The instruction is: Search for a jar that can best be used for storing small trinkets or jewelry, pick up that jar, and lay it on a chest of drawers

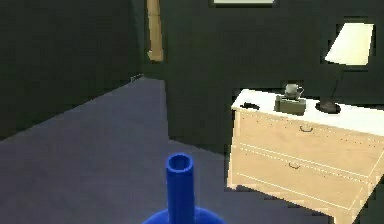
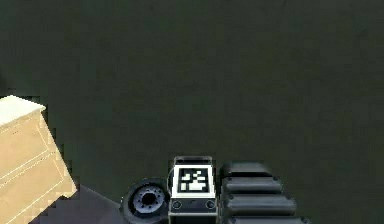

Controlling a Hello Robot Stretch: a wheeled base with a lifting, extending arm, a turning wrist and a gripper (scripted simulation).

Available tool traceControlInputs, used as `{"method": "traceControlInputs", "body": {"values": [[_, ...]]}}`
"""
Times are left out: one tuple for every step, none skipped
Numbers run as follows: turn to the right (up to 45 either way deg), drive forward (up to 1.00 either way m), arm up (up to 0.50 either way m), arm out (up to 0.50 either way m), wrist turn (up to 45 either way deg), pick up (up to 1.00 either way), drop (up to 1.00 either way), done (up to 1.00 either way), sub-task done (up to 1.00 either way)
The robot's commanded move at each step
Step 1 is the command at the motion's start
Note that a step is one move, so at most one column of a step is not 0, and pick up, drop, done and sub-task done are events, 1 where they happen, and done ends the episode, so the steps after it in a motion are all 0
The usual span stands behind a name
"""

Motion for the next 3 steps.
{"method": "traceControlInputs", "body": {"values": [[45.0,0.0,0.0,0.0,0.0,0.0,0.0,0.0,0.0],[18.0,0.0,0.0,0.0,0.0,0.0,0.0,0.0,0.0],[-45.0,0.0,0.0,0.0,0.0,0.0,0.0,0.0,0.0]]}}
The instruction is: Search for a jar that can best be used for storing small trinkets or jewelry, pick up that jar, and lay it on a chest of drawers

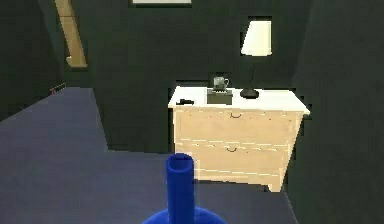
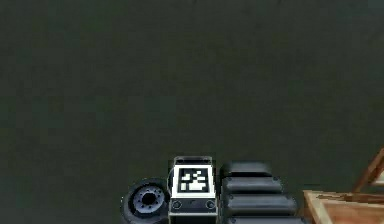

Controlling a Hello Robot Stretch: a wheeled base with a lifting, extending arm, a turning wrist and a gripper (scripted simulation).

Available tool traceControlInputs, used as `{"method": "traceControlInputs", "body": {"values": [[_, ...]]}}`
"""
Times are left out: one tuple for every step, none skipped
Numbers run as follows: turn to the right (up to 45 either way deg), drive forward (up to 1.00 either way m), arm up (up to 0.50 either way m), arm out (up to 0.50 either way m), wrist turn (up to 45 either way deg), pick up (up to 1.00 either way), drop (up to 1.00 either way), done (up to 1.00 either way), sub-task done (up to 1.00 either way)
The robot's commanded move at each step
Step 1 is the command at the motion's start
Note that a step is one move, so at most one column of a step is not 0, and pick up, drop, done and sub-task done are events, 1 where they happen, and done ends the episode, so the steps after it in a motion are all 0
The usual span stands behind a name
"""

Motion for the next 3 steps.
{"method": "traceControlInputs", "body": {"values": [[-45.0,0.0,0.0,0.0,0.0,0.0,0.0,0.0,0.0],[-15.0,0.0,0.0,0.0,0.0,0.0,0.0,0.0,0.0],[45.0,0.0,0.0,0.0,0.0,0.0,0.0,0.0,0.0]]}}
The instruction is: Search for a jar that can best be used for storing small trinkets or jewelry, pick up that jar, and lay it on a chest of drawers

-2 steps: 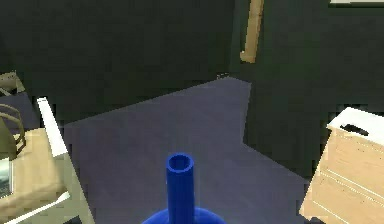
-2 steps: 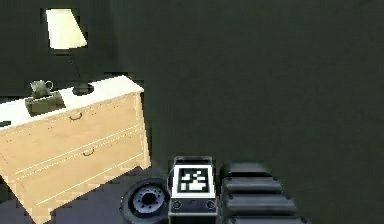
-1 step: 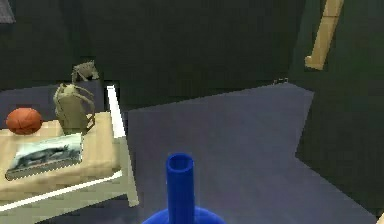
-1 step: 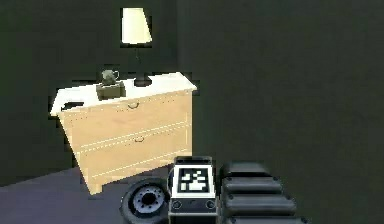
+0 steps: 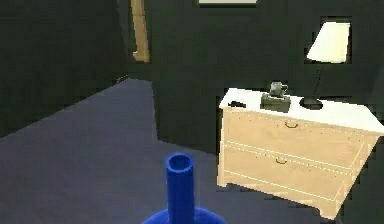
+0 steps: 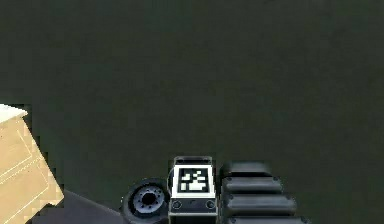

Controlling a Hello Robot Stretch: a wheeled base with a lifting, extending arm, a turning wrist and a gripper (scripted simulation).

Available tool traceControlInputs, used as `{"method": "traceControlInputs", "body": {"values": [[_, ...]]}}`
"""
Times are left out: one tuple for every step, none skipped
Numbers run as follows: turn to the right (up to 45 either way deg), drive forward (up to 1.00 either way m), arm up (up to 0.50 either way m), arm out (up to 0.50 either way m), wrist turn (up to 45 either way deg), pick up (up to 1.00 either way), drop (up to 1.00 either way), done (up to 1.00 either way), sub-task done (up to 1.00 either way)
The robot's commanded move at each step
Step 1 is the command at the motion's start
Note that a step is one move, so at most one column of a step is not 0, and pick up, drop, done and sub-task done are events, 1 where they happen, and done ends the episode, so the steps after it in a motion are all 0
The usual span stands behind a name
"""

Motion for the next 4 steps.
{"method": "traceControlInputs", "body": {"values": [[45.0,0.0,0.0,0.0,0.0,0.0,0.0,0.0,0.0],[12.0,0.0,0.0,0.0,0.0,0.0,0.0,0.0,0.0],[-45.0,0.0,0.0,0.0,0.0,0.0,0.0,0.0,0.0],[-45.0,0.0,0.0,0.0,0.0,0.0,0.0,0.0,0.0]]}}
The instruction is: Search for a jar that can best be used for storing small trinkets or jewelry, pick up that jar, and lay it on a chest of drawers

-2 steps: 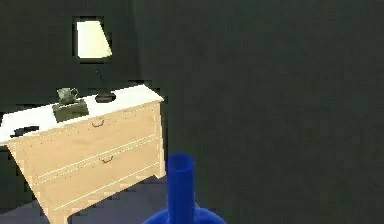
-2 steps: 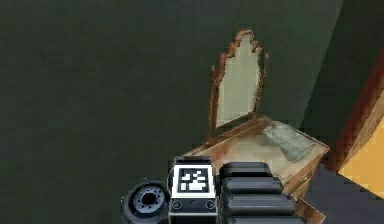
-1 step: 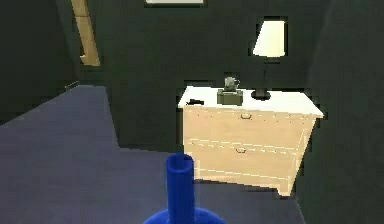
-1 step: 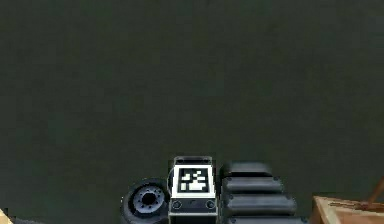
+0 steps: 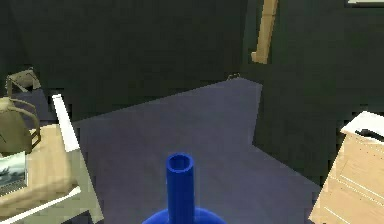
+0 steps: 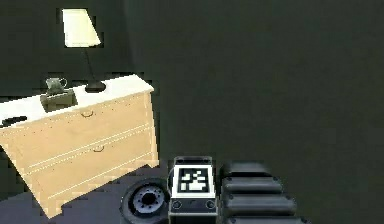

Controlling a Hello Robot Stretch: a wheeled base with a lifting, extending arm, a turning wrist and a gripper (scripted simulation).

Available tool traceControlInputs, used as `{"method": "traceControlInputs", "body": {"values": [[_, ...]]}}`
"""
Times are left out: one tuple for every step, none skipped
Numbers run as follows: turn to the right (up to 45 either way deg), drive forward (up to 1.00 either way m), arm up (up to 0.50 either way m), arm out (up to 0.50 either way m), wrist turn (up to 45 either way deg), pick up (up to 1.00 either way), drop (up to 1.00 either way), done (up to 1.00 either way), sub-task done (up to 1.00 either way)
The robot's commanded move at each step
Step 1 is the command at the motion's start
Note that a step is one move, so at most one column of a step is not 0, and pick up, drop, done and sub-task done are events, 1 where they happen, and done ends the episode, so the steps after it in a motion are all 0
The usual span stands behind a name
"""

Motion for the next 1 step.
{"method": "traceControlInputs", "body": {"values": [[-12.0,0.0,0.0,0.0,0.0,0.0,0.0,0.0,0.0]]}}
